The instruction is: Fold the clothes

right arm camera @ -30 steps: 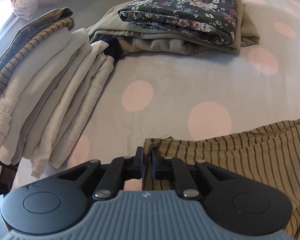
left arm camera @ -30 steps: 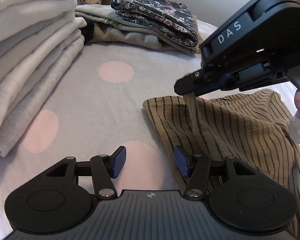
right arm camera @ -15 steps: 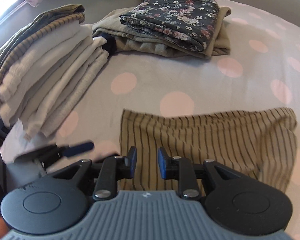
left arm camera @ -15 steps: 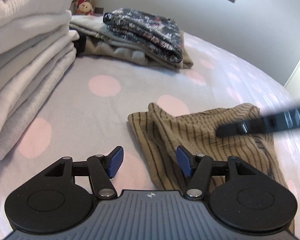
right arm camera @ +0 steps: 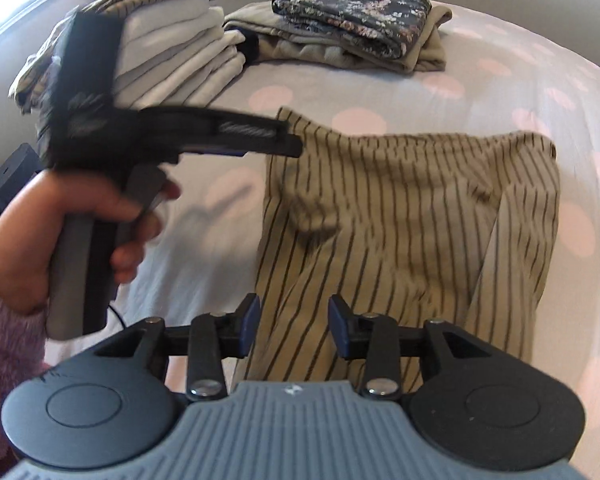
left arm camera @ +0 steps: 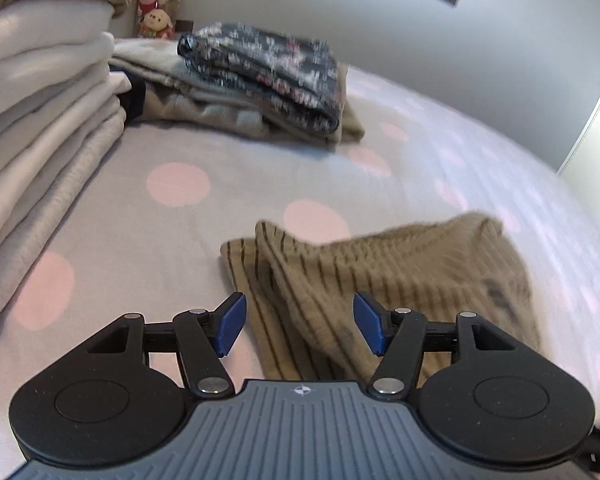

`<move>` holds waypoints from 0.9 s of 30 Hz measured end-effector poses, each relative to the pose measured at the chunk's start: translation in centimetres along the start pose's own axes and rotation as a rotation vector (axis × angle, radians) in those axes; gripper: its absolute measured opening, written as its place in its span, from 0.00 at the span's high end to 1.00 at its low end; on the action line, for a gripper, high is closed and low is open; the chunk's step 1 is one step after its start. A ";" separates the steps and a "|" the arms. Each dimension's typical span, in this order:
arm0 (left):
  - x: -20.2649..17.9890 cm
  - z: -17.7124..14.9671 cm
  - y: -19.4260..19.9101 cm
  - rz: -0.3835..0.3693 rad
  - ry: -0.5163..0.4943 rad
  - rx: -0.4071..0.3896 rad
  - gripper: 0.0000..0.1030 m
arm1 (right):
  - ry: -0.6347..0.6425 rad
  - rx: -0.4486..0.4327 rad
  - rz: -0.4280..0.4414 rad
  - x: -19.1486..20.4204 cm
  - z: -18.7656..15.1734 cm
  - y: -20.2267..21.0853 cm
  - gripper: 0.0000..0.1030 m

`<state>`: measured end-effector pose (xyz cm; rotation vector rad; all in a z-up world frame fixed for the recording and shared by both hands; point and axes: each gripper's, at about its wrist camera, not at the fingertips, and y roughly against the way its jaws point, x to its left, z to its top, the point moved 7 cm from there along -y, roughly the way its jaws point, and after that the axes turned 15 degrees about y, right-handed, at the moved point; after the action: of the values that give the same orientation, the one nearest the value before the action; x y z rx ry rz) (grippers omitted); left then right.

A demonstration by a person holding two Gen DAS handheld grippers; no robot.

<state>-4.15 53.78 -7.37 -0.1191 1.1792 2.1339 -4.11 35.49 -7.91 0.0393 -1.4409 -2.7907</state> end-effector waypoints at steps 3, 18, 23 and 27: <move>0.2 -0.6 -0.8 0.032 -0.022 0.013 0.49 | 0.052 0.012 -0.039 1.3 -0.9 -0.7 0.58; 0.2 0.8 1.0 -0.007 -0.044 -0.115 1.00 | -0.104 -0.104 0.146 1.9 -1.3 0.7 0.96; 0.9 0.2 -0.7 0.055 -0.069 -0.077 1.00 | -0.114 -0.057 0.153 2.2 -1.8 -1.5 0.95; 0.4 -0.6 -1.4 0.088 -0.138 -0.075 0.85 | -0.143 -0.030 0.150 1.9 -2.3 -2.4 0.83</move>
<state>-3.69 54.03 -8.85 0.0467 1.0416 2.2252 -5.89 34.97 -11.30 -0.2623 -1.3655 -2.7408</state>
